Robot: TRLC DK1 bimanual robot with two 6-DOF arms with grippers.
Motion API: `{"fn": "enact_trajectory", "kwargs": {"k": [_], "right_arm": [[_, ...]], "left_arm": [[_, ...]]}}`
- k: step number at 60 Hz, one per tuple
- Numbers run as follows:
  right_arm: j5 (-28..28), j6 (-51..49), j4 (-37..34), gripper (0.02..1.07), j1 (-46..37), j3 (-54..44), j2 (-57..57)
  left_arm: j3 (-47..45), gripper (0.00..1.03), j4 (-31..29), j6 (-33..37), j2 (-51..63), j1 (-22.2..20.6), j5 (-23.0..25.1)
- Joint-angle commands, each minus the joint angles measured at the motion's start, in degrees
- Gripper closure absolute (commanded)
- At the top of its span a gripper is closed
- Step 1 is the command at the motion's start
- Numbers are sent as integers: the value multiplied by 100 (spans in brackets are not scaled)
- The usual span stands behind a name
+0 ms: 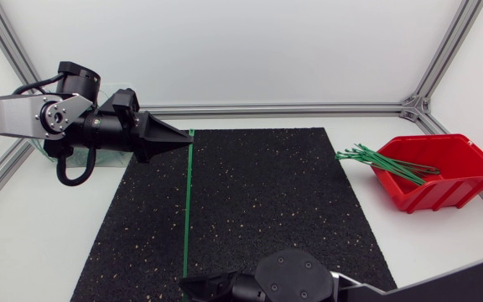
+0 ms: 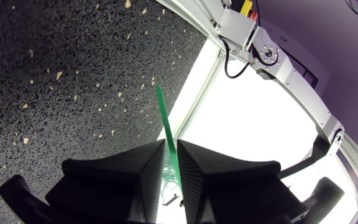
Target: Take a green cable tie from the red box, thread the tail through the head to close it, then place it in the transparent bin on the left.
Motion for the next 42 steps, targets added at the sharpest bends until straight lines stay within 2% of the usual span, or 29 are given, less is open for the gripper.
{"fn": "enact_trajectory", "kwargs": {"k": [1, 6, 32, 42], "right_arm": [[57, -32, 73, 90, 50, -84, -89], [57, -32, 73, 94, 50, -84, -89], [74, -15, 73, 101, 68, -40, -115], [329, 855, -32, 102, 77, 223, -159]], "left_arm": [[128, 100, -45, 124, 112, 13, 149], [128, 100, -45, 124, 112, 13, 211], [67, 100, -27, 186, 121, 31, 369], [-65, 100, -18, 388, -11, 4, 369]]}}
